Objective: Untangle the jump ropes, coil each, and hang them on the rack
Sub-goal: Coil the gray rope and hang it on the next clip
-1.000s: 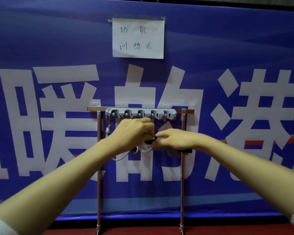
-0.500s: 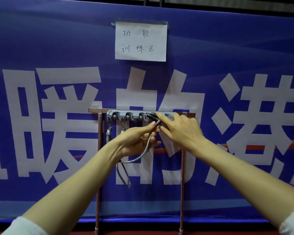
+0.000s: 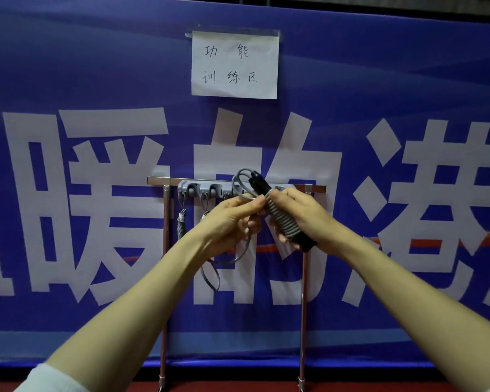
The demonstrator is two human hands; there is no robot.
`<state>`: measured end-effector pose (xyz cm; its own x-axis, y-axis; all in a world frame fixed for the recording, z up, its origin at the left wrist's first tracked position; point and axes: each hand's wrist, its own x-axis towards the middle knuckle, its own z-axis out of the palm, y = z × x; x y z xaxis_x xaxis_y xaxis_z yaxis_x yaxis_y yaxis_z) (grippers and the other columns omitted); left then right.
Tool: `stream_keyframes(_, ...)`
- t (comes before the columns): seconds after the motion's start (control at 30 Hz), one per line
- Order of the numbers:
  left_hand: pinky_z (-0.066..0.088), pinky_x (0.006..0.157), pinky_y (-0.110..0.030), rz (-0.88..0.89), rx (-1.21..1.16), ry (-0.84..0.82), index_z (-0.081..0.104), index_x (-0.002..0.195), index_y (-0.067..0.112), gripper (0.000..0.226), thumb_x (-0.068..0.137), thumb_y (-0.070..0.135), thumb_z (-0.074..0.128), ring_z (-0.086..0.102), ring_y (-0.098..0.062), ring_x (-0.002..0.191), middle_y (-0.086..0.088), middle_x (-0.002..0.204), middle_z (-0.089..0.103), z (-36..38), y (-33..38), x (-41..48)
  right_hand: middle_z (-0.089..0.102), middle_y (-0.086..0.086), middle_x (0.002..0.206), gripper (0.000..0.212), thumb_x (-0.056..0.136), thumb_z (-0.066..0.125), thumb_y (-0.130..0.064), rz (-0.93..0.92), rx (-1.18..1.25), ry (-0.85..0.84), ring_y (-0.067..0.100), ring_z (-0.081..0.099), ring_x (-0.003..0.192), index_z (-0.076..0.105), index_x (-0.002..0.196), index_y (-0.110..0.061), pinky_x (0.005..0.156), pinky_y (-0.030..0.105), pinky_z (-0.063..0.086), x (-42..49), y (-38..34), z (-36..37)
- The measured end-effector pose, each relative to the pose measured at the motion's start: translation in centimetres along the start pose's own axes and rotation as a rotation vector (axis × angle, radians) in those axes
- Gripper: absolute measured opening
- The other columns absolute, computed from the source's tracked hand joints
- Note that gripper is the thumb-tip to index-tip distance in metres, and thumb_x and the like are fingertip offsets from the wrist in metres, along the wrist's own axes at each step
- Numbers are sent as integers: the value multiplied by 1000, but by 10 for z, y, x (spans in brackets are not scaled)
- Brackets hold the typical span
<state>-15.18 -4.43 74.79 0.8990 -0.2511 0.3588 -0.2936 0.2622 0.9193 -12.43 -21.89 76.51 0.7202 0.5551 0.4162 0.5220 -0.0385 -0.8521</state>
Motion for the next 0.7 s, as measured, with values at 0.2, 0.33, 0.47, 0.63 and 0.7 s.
stream_keyframes(0.2, 34, 69, -29, 52, 299, 33, 74, 87, 20, 11, 78, 28, 73, 45, -10, 65, 6, 74, 62, -6, 2, -3, 60, 9, 74, 47, 99, 38, -50, 94, -128, -40, 20, 60, 60, 53, 112, -8, 50, 29, 52, 3, -1, 1)
stream_keyframes(0.33, 33, 59, -23, 118, 278, 99, 73, 78, 22, 3, 76, 24, 72, 44, -7, 59, 6, 66, 59, 2, -3, -3, 63, 7, 69, 52, 94, 40, -59, 37, -200, 24, 18, 60, 58, 64, 96, -13, 54, 29, 49, 3, 0, 6)
stream_keyframes(0.47, 37, 67, -26, 2, 341, -28, 65, 108, 14, 28, 85, 31, 66, 49, -12, 71, -4, 87, 62, -6, 3, -8, 59, 14, 66, 42, 99, 39, -50, 66, -123, -31, 24, 56, 51, 57, 95, -12, 44, 27, 47, -3, 3, 4)
stream_keyframes(0.63, 39, 60, -17, -130, 479, -136, 66, 111, 12, 24, 99, 23, 48, 47, -6, 65, 2, 76, 60, -16, 9, -16, 64, 12, 72, 57, 94, 41, -59, 18, -358, 9, 39, 61, 65, 57, 101, -4, 59, 46, 52, 0, 11, 1)
stream_keyframes(0.7, 43, 58, -13, -119, 610, -93, 67, 112, 2, 27, 96, 20, 55, 50, -5, 65, 2, 73, 59, -24, 13, -19, 63, 8, 76, 60, 91, 39, -63, -20, -542, 41, 31, 62, 69, 59, 92, -6, 68, 48, 52, 1, 12, -1)
